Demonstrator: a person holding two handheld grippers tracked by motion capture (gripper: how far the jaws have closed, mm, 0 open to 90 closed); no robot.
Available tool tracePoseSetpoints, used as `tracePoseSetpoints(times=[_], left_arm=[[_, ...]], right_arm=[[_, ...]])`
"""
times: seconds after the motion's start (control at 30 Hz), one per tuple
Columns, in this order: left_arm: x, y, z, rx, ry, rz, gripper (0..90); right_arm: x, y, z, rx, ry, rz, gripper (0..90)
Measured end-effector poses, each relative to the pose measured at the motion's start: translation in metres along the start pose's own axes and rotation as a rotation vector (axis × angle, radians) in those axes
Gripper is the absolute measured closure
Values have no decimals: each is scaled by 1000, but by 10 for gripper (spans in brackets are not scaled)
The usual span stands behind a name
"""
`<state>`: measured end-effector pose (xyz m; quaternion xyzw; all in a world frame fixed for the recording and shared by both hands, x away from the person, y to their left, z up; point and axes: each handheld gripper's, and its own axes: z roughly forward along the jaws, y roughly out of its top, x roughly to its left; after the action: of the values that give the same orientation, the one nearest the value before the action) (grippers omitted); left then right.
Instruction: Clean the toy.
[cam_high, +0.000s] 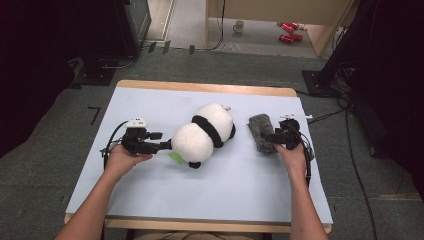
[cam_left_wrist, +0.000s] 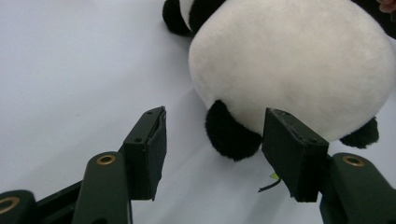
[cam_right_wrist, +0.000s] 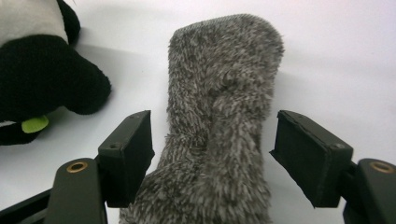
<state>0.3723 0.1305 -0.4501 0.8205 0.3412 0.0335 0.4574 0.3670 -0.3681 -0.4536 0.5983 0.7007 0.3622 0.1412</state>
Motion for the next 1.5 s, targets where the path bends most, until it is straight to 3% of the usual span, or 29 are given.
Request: tracePoseSetpoints(times=[0.67, 0.77, 1.07, 1.3, 1.4, 1.5], left_arm=[[31, -7, -7, -9, 84, -24, 386], [34, -8, -7, -3, 89, -37, 387], [48, -14, -4, 10, 130, -26, 391], [57, -21, -4, 19, 200, -9, 388], [60, -24, -6, 30, 215, -26, 387], [64, -28, -8, 34, 233, -18, 388]], right_arm=[[-33, -10, -29, -49, -67, 46, 339], [-38, -14, -30, -50, -81, 62, 340], [-52, -27, -26, -29, -110, 85, 356], [-59, -36, -20, -12, -122, 49, 377], [-61, -40, -16, 8, -129, 9, 376], [-63, -45, -12, 10, -130, -21, 374]])
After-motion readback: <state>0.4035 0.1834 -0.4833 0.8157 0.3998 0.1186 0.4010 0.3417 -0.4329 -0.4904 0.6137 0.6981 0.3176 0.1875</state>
